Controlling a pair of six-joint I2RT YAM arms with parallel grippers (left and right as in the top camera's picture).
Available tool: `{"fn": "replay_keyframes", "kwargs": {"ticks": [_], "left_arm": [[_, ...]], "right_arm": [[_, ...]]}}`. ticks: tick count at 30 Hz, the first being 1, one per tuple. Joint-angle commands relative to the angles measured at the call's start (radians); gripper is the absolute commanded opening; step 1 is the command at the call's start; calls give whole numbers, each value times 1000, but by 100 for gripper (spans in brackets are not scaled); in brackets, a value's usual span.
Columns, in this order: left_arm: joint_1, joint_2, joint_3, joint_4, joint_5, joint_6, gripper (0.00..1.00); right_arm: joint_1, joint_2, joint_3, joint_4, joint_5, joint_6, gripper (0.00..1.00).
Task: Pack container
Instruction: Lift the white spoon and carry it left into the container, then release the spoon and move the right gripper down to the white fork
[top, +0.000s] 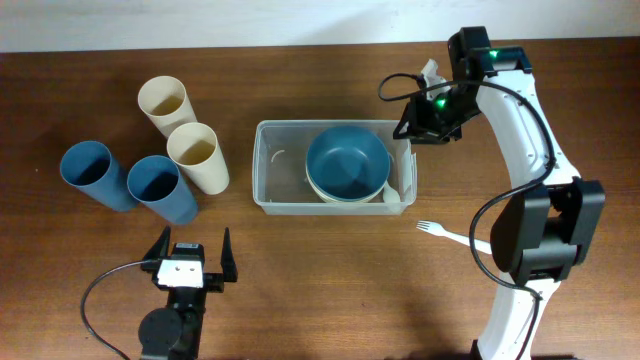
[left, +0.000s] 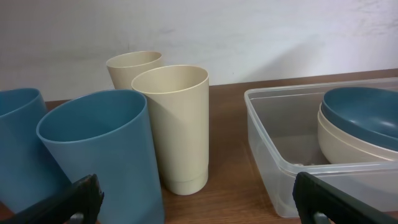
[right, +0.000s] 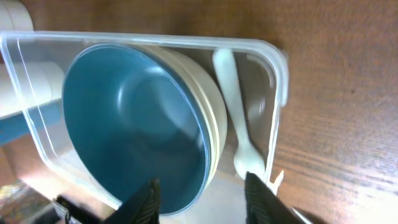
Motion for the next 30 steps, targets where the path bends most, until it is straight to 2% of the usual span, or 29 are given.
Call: {"fn": "replay_keyframes", "kwargs": {"ticks": [1, 7, 11, 21, 26, 30], "left_arm": [[4, -8, -4, -1, -4, 12, 99], [4, -8, -4, -1, -4, 12, 100], [4, -8, -4, -1, -4, 12, 100], [4, -8, -4, -1, -4, 12, 100], [4, -8, -4, -1, -4, 12, 100], [4, -8, -4, -1, -4, 12, 100]], "right_arm": [[-24, -35, 63, -39, 20, -23, 43], [-76, -141, 175, -189, 233, -22, 56], [-91, -206, 186, -258, 318, -22, 65], [-92, -220, 125, -392, 387, -21, 64], [-87, -239, 10, -381, 394, -14, 63], [-87, -316, -144, -304, 403, 6, 64]]}}
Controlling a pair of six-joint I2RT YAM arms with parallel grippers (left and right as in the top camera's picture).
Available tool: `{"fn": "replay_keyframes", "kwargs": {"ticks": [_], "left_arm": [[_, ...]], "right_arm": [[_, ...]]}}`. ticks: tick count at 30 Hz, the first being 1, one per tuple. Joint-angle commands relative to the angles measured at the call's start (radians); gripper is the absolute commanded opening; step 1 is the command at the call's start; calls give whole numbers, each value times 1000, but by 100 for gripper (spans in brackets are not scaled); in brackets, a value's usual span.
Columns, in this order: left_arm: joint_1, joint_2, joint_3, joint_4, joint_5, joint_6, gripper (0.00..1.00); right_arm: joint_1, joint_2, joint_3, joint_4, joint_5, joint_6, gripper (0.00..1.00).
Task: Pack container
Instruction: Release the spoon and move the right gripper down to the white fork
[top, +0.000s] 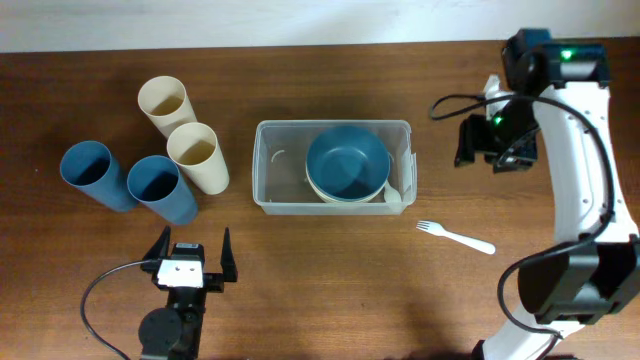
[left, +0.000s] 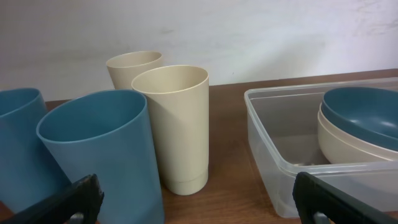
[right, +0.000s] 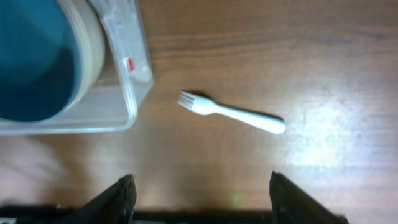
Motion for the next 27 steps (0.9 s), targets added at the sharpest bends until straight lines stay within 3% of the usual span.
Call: {"fn": "replay_keyframes", "kwargs": {"ticks": [1, 13, 23, 27], "left_arm": [[4, -8, -4, -1, -4, 12, 100], [4, -8, -4, -1, -4, 12, 100], [4, -8, -4, -1, -4, 12, 99], [4, -8, -4, -1, -4, 12, 100]], "right_arm": [[6, -95, -117, 42, 34, 24, 64], [12, -480, -765, 446, 1, 20, 71], [109, -412, -956, 752, 76, 10, 76], [131, -357, -976, 799, 132, 5, 75]]}}
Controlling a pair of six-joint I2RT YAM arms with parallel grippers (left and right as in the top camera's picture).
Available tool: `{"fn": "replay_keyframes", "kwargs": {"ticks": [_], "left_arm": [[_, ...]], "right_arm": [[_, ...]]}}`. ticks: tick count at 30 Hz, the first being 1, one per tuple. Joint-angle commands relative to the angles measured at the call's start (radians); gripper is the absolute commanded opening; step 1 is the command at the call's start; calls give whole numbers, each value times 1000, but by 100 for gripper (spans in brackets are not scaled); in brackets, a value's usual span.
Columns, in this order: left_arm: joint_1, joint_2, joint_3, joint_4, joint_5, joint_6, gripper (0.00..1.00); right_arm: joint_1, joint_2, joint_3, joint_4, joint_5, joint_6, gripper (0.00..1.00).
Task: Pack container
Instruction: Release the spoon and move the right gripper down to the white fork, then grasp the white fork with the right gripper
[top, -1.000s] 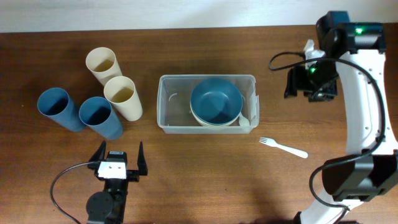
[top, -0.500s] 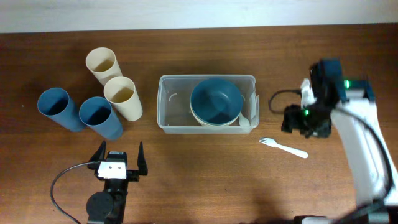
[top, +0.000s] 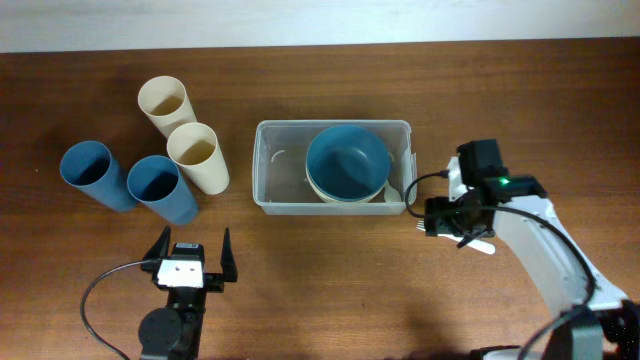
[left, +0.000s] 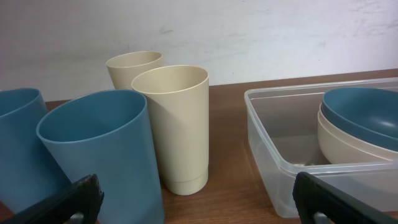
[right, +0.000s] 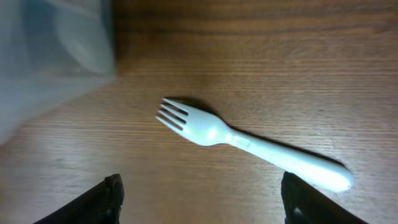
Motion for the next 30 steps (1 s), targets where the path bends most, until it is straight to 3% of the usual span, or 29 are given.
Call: {"fn": "replay_keyframes", "kwargs": {"ticks": [1, 30], "left_arm": [[4, -8, -4, -1, -4, 12, 99], [4, -8, -4, -1, -4, 12, 100]], "right_arm": [[17, 43, -16, 15, 75, -16, 76], [16, 86, -144, 170, 80, -143, 74]]}}
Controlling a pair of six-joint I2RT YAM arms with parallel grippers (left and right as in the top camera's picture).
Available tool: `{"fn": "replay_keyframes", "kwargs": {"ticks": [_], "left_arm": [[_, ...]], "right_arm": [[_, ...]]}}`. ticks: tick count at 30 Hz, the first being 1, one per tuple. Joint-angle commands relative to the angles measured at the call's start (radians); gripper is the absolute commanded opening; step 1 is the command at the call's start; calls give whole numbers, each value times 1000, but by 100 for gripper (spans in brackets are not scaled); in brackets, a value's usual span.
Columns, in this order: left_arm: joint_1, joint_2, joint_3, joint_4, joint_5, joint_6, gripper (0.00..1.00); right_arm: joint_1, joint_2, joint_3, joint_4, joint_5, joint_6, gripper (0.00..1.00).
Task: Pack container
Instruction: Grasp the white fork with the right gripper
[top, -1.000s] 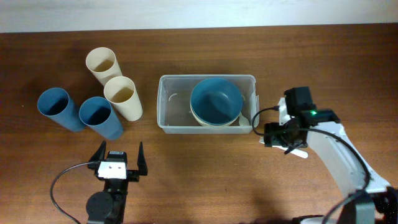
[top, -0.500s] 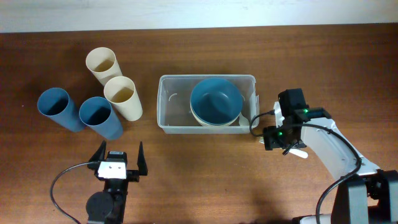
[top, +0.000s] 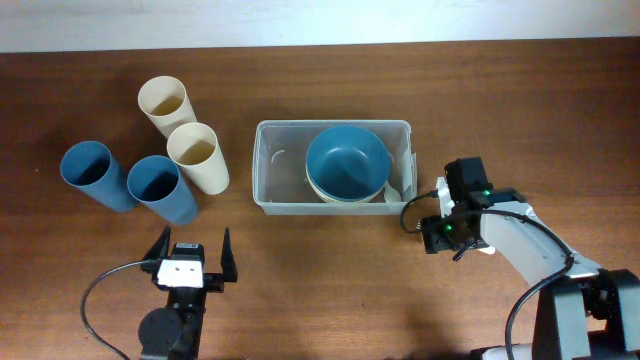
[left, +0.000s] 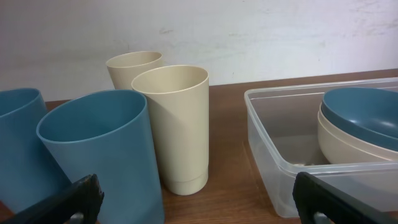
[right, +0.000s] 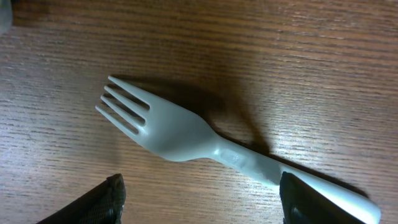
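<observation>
A clear plastic container (top: 262, 190) sits mid-table holding a blue bowl (top: 346, 162) nested in a cream bowl, with a white spoon (top: 394, 192) at its right end. A white plastic fork (right: 186, 137) lies flat on the wood right of the container, tines toward the upper left. My right gripper (right: 199, 202) is open, low over the fork, its fingers (right: 109, 199) straddling the handle. In the overhead view the right gripper (top: 447, 232) covers most of the fork. My left gripper (left: 193, 202) rests open at the front left, holding nothing.
Two cream cups (top: 198, 158) and two blue cups (top: 160, 188) stand upright left of the container. The left wrist view shows the same cups (left: 177, 124) close ahead and the container wall (left: 273, 168) to the right.
My right gripper has come lower and closer over the fork, which now fills its view. The fork has not moved and the left arm is unchanged.
My right gripper was open above the container's right end, where the spoon lay beside the bowls. It then stood farther right over bare table, then down near the fork, and now low over it with fingers astride. The left arm never moved.
</observation>
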Motion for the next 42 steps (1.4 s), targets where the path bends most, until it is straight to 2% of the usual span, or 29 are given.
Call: {"fn": "replay_keyframes", "kwargs": {"ticks": [1, 7, 33, 42], "left_arm": [[4, -8, -4, -1, -4, 12, 100], [4, -8, -4, -1, -4, 12, 99], [4, -8, -4, -1, -4, 12, 99], [4, -8, -4, -1, -4, 12, 100]], "right_arm": [[7, 5, -10, 24, 13, -24, 74], [7, 5, -10, 76, 16, -41, 74], [5, 5, -13, 66, 39, -71, 74], [-42, 6, -16, 74, 38, -71, 74]]}}
